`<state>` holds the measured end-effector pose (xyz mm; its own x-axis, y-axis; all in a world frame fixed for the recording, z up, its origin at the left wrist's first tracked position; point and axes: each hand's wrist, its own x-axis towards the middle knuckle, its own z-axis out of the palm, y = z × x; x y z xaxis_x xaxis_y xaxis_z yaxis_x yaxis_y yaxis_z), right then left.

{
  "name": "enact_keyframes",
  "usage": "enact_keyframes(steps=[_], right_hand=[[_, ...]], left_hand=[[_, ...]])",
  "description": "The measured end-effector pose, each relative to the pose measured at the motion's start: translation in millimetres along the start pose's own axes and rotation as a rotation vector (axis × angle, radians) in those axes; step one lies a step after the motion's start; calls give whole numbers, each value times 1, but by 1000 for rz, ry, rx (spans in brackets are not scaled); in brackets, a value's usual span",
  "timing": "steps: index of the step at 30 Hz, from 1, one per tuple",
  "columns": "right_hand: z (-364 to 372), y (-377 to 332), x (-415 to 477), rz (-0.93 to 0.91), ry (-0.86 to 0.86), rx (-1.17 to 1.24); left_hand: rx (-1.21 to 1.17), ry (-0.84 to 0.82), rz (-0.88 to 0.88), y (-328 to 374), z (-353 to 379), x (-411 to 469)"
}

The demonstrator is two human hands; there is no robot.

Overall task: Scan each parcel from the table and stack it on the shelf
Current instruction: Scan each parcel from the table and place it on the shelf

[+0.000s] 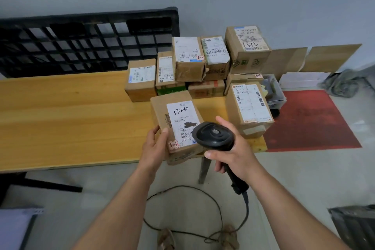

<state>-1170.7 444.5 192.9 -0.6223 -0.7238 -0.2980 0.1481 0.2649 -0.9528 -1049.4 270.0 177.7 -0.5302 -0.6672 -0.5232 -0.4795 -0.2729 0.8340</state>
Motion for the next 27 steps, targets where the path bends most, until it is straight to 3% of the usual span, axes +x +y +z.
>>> enact_keyframes(steps=[4,9,20,27], right_hand=[[7,-2,0,26,3,-22],[19,-10,-1,24,11,-44],[83,-73,-36,-181,-21,89],[123,-89,-60,-247,-41,105]], left_hand=[[-92,-146,-30,-9,-15,-5],[-147,-207,-16,-14,-37,-4],[-67,-63,269,22,-128,0],[-62,-44,348,28,-174,-1]])
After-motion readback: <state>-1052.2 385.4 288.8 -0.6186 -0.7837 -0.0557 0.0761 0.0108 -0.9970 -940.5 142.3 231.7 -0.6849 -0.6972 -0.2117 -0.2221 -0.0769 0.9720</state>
